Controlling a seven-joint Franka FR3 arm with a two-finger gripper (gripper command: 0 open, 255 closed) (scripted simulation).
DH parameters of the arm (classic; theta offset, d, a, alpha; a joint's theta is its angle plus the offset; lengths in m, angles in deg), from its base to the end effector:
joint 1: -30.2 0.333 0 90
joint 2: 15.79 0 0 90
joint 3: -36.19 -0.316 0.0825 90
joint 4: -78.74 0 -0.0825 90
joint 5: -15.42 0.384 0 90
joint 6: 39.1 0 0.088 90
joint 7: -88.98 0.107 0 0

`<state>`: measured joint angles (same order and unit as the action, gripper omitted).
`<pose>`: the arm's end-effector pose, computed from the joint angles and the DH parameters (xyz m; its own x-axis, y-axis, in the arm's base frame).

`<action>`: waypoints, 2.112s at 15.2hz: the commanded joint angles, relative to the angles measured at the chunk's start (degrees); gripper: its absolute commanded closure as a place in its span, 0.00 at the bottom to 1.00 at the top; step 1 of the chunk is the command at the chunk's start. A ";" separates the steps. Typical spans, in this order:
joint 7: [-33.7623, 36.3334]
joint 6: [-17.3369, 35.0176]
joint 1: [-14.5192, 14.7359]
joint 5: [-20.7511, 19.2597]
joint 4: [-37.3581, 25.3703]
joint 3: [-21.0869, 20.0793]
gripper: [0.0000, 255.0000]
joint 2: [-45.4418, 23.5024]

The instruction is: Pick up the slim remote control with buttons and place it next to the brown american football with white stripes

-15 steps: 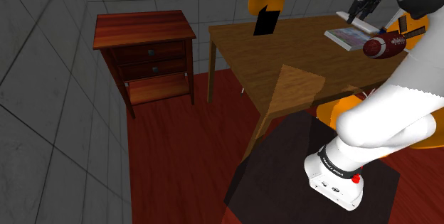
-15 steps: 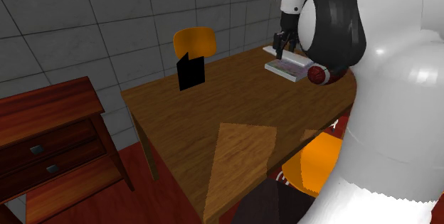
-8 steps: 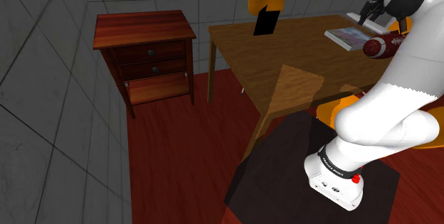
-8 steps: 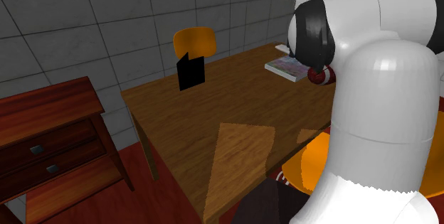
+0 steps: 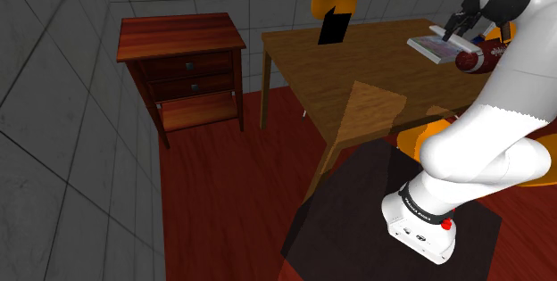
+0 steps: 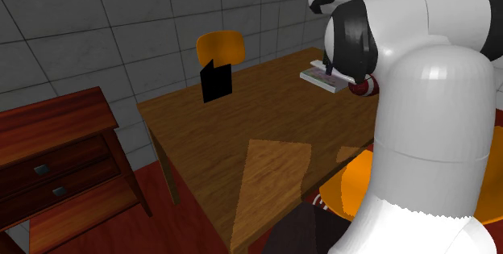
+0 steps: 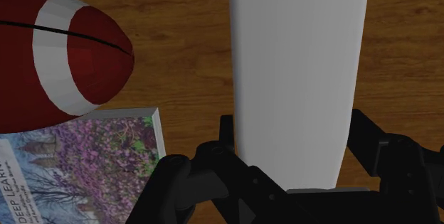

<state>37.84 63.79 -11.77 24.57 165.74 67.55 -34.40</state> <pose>0.2395 -0.6028 0.4969 0.9212 -0.3891 -0.0084 -0.3890 -0.9212 0.0075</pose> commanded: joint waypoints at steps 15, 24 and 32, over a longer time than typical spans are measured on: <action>-1.25 11.47 0.11 1.61 9.59 -0.73 1.00 -2.20; -2.31 17.30 -0.30 3.33 13.16 -1.54 1.00 -4.81; -2.95 20.13 -0.64 4.38 14.54 -2.10 1.00 -6.45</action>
<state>34.90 83.85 -12.41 28.93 180.28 65.47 -40.82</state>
